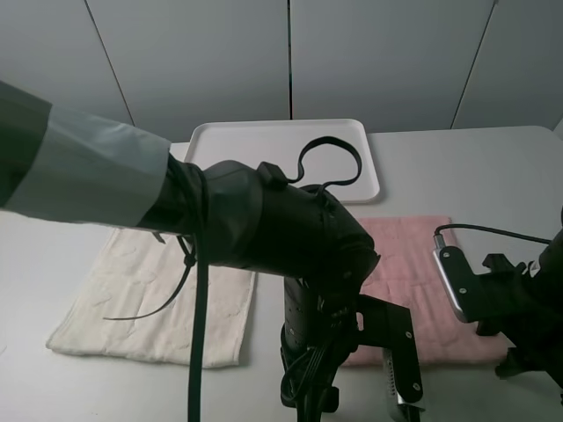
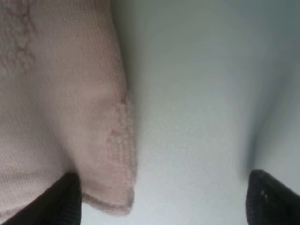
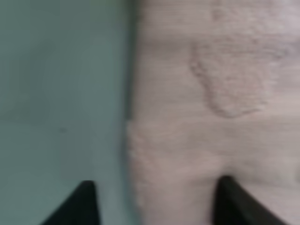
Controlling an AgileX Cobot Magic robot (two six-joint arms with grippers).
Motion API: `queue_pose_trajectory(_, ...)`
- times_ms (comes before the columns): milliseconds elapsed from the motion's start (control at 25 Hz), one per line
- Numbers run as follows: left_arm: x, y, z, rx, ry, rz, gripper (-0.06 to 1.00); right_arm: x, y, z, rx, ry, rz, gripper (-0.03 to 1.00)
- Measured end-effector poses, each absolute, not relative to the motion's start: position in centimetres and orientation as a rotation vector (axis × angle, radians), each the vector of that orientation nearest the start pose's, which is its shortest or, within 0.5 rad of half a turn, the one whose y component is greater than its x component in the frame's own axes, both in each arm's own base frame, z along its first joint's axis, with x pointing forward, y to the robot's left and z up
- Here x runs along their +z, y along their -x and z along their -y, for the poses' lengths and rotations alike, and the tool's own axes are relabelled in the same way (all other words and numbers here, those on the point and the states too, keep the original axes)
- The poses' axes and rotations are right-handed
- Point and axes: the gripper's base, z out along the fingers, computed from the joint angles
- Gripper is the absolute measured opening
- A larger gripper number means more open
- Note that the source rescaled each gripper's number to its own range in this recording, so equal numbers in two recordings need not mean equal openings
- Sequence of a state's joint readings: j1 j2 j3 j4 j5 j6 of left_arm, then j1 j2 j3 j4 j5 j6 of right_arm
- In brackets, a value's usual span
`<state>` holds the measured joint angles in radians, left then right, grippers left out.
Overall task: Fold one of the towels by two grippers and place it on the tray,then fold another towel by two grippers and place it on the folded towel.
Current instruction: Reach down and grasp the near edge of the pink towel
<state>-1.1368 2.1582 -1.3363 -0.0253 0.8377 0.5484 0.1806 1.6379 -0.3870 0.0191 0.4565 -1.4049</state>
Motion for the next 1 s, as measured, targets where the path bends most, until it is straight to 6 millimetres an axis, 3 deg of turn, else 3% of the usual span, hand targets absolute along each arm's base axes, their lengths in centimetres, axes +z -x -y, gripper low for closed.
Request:
queue_pose_trajectory(120,9.39,-16.22,35.38,0.025,2.322,2.107,0.92,8.89,-17.13,-3.18,0.019,2.226,-2.227,0.26)
queue_pose_trajectory(360,9.39,-16.25,35.43,0.028,2.325,2.112,0.92,8.89,-17.34,-3.2,-0.004,2.216,-2.212,0.02)
queue_pose_trajectory(1000,9.13,-16.61,35.96,-0.063,2.368,2.193,0.92,8.89,-17.34,-3.2,-0.004,2.213,-2.214,0.01)
